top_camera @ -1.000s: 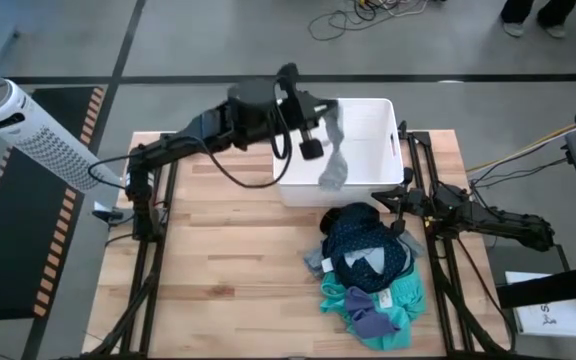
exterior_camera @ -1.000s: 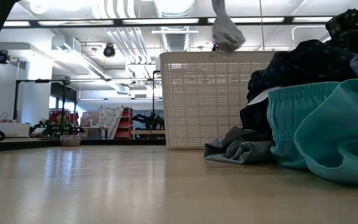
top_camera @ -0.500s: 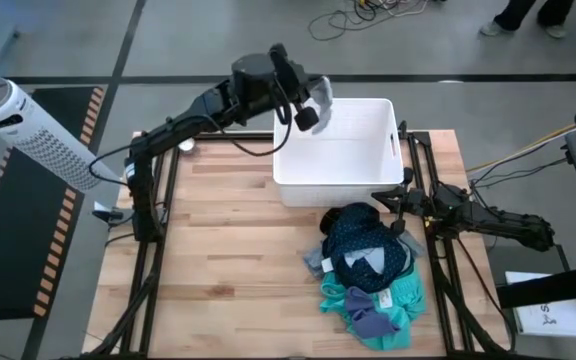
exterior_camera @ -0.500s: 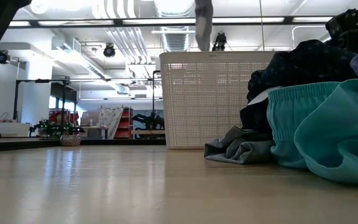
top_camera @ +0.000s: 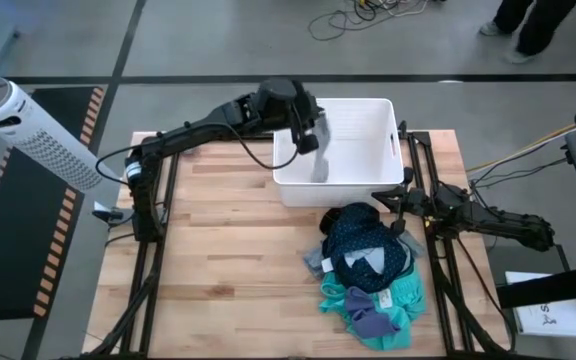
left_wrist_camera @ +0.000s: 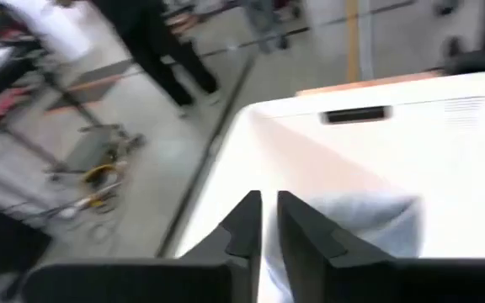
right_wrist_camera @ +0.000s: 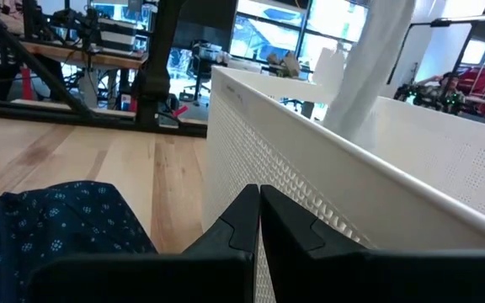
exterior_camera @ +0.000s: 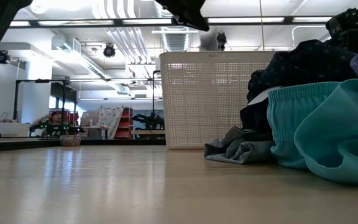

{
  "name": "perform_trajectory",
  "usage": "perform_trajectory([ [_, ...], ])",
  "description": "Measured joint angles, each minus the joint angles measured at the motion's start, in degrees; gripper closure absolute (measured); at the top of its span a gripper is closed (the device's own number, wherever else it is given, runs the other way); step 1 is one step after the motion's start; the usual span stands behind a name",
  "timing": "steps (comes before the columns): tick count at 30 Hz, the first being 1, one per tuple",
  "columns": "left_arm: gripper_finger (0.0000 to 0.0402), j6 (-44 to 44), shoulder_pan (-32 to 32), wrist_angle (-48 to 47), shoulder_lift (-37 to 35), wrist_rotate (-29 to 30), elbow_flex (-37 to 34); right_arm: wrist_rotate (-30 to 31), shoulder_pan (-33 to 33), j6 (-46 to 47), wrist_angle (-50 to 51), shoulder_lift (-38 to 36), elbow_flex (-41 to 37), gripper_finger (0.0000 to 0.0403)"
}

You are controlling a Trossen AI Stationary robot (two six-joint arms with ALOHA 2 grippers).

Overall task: Sort clothes
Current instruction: Put the top gray sock into the laundry bin, then put the top purple sock into the laundry bin

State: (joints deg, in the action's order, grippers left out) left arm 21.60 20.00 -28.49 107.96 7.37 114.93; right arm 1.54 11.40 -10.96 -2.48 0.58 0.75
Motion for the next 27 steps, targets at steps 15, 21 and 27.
perform_trajectory([
  [15,0.0226,1.4,-4.2,-0.2,0.0,-6.7,-2.2,-0.2,0.0,1.4,0.0,0.0,0.0,0.0403],
  [21,0.0261,2.4,-7.2,0.0,0.0,-16.8,-2.9,-0.2,0.0,7.1,-1.2,0.0,0.0,0.0403],
  [27,0.0316,7.0,-13.5,0.2,-0.1,-19.7,-5.3,-0.3,0.0,7.5,-1.2,0.0,0.0,0.0403],
])
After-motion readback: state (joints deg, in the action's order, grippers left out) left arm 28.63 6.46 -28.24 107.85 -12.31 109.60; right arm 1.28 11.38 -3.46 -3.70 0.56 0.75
